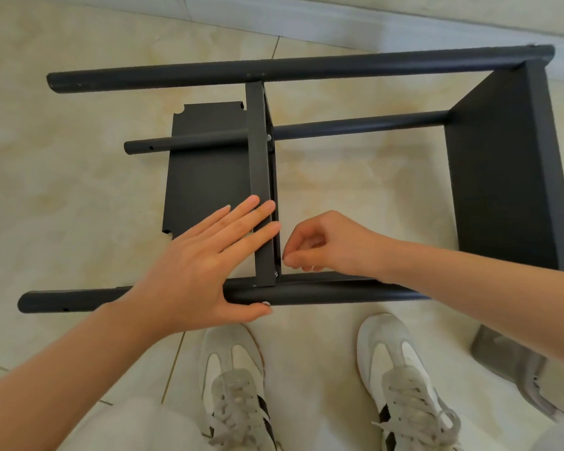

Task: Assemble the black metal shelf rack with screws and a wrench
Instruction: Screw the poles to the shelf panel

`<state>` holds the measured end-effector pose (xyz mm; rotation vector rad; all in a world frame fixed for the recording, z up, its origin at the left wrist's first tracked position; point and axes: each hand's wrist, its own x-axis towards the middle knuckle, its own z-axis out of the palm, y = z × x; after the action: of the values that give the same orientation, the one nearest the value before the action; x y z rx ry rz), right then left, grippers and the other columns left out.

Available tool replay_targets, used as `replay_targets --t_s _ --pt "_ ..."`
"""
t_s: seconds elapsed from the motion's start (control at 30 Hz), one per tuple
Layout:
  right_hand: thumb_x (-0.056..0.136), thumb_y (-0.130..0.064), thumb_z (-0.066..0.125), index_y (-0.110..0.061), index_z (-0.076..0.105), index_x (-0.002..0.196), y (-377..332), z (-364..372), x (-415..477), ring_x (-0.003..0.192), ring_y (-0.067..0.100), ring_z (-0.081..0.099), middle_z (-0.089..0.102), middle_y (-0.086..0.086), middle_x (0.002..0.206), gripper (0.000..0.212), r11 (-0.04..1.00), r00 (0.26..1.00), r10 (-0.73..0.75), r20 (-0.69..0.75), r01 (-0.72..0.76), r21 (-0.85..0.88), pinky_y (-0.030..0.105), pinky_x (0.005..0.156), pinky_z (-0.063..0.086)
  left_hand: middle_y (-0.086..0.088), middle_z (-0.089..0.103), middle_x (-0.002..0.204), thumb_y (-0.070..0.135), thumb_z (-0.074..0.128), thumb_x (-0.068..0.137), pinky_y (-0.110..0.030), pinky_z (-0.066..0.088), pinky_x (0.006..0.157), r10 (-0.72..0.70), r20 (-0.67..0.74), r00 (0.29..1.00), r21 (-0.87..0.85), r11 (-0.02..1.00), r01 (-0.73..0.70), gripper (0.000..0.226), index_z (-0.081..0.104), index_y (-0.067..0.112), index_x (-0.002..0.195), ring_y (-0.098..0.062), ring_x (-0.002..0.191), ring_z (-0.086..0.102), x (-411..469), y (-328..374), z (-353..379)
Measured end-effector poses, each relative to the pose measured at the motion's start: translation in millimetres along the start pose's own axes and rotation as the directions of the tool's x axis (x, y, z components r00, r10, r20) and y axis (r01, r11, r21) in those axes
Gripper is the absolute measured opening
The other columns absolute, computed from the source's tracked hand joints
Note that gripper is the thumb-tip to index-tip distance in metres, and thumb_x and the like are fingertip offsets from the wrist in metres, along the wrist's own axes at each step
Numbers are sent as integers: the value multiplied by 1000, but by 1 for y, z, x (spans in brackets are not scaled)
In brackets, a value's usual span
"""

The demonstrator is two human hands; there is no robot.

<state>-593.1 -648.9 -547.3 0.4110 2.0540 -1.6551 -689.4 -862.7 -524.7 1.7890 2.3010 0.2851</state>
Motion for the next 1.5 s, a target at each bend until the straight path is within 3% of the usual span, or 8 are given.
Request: replay_targets --t_s 0.27,0.4,0.67,0.9,1.17,1.27,1.5 --pt "85 -24 76 -24 77 83 11 -4 -2 69 1 65 74 -7 79 2 989 999 3 -41 3 145 15 67 53 -3 23 165 70 54 85 -40 15 125 8 -31 1000 -60 998 -9 87 33 23 155 -21 154 15 0 -3 8" --pt "86 -15 74 -21 77 85 7 -5 2 68 1 67 75 -7 73 6 994 999 -35 6 35 104 14 67 53 -4 26 165 69 56 84 -37 15 125 9 -56 998 -95 995 -15 84 38 22 152 -21 154 17 -1 -4 10" --pt "84 -16 72 -13 77 89 3 4 17 72 2 66 75 -2 81 8 1000 994 -28 105 26 14 17 70 56 -2 29 163 68 60 82 -36 16 125 14 -77 997 -121 992 -23 83 44 21 149 -20 153 19 -1 -6 12" --pt "84 -9 71 -8 75 88 3 8 19 75 8 69 75 2 80 6 998 989 -23 149 14 58 18 68 56 -3 29 163 70 57 83 -28 13 125 9 -76 997 -106 994 -17 83 41 22 148 -17 154 17 -1 -4 10" --pt "88 -8 68 -7 77 91 3 9 19 86 20 72 76 9 88 10 983 977 33 211 -70 170 36 88 59 -2 28 163 69 59 82 -26 15 124 0 -75 997 -118 993 -9 83 44 20 148 -18 154 17 -1 -3 10" --pt "88 -4 66 -1 75 93 4 9 19 82 19 71 75 11 88 11 986 974 57 221 -90 143 35 86 59 -1 28 163 69 59 82 -26 15 124 -5 -74 997 -129 992 -5 83 45 20 148 -17 154 17 -1 -4 11" --pt "88 -3 65 -5 76 92 1 9 18 87 22 73 76 9 87 11 993 980 5 200 -29 117 35 85 60 -2 28 163 68 59 82 -27 17 124 1 -82 997 -111 994 -10 83 47 19 148 -18 154 17 -2 -5 11"
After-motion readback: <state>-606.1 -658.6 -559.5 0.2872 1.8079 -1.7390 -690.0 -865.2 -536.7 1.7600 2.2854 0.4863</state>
